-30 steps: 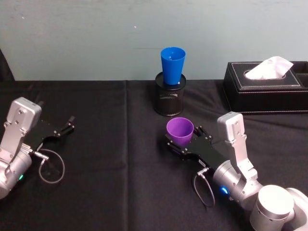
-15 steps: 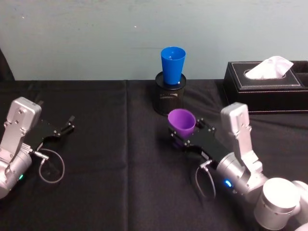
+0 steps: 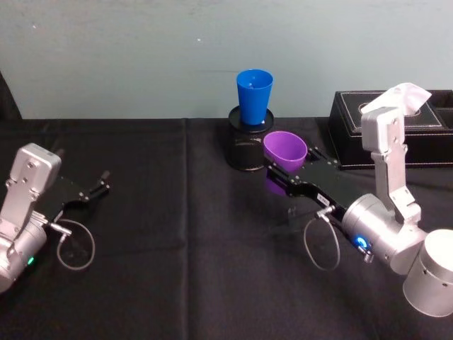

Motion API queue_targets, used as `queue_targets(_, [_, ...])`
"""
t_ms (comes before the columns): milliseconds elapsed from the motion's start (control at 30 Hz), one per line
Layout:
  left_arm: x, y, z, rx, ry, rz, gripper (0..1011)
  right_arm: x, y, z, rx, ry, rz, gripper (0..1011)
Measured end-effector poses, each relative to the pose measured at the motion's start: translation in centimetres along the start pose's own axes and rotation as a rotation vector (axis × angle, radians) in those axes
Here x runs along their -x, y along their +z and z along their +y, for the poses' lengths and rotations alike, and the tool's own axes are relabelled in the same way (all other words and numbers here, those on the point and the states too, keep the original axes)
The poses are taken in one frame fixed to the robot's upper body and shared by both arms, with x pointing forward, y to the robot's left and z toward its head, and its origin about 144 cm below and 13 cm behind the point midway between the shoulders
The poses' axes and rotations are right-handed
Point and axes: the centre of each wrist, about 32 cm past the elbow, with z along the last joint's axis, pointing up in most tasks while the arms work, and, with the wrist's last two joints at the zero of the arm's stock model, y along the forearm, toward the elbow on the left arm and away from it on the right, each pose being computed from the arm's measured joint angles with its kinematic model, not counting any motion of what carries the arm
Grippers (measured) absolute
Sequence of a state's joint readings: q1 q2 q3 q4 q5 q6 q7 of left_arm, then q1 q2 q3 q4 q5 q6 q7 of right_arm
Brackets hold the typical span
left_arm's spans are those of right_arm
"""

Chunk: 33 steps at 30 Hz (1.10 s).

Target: Pick up one cup with a gripper and tap it against the other cup.

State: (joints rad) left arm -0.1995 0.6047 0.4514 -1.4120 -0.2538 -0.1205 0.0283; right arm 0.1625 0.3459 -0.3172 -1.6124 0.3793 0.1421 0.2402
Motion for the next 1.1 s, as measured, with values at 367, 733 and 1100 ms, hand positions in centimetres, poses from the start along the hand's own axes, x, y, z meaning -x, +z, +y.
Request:
queue_targets(367, [0.00,0.00,0.00,0.000,0.000,0.000,1000,-0.11,0.39,-0.10,0.002,0.009,0.017,726])
queue_targets(733, [0.00,0.00,0.00,0.000,0.000,0.000,1000,-0.08,0.25,-0.05,0.002,0.009,0.014,726])
queue_targets(1100, [0.00,0.00,0.00,0.000,0.000,0.000,1000,-0.07,0.21,-0.02,0.001,0.007,0.011,726])
